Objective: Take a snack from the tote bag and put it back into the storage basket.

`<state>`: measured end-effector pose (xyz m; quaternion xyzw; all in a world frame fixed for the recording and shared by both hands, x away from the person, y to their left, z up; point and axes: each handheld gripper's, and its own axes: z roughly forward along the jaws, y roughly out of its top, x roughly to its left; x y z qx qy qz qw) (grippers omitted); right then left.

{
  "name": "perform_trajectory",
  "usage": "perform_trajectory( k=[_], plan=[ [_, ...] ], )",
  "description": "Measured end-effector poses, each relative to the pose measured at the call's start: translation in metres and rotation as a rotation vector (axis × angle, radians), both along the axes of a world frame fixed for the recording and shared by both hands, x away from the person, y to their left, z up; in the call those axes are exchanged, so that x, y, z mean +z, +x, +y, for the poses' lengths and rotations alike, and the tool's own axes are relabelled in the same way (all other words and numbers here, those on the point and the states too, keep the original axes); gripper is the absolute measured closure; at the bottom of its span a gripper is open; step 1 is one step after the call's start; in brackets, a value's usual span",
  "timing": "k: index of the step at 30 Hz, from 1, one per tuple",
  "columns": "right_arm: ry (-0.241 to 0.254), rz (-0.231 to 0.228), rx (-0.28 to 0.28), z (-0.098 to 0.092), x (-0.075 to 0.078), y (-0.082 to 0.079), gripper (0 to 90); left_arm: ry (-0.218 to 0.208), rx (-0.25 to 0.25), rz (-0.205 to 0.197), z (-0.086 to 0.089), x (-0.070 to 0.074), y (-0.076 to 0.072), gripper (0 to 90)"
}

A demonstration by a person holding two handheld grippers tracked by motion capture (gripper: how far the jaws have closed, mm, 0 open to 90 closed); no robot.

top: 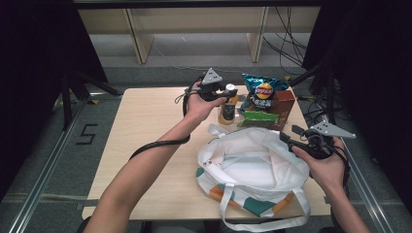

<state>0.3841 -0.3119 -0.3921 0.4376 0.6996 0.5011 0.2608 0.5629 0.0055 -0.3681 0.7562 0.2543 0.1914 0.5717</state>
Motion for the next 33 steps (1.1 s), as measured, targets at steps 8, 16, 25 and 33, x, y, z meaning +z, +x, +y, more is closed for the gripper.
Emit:
perform_trajectory(
  k=[8, 16, 25, 33],
  plan=[
    [-0.006, -0.002, -0.002, 0.000, 0.000, 0.000, 42.6, 0.007, 0.000, 0.004, -0.001, -0.003, 0.000, 58.8],
    [0.009, 0.014, 0.001, 0.001, 0.000, 0.000, 42.6, 0.011, 0.001, 0.008, -0.001, -0.006, 0.000, 58.7],
    [0.008, 0.021, 0.002, 0.001, 0.001, 0.000, 42.6, 0.023, 0.005, 0.017, -0.001, -0.012, 0.000, 58.8],
    [0.006, 0.025, -0.001, 0.001, 0.000, -0.001, 42.6, 0.034, 0.003, 0.027, -0.003, -0.018, 0.001, 58.7]
  ],
)
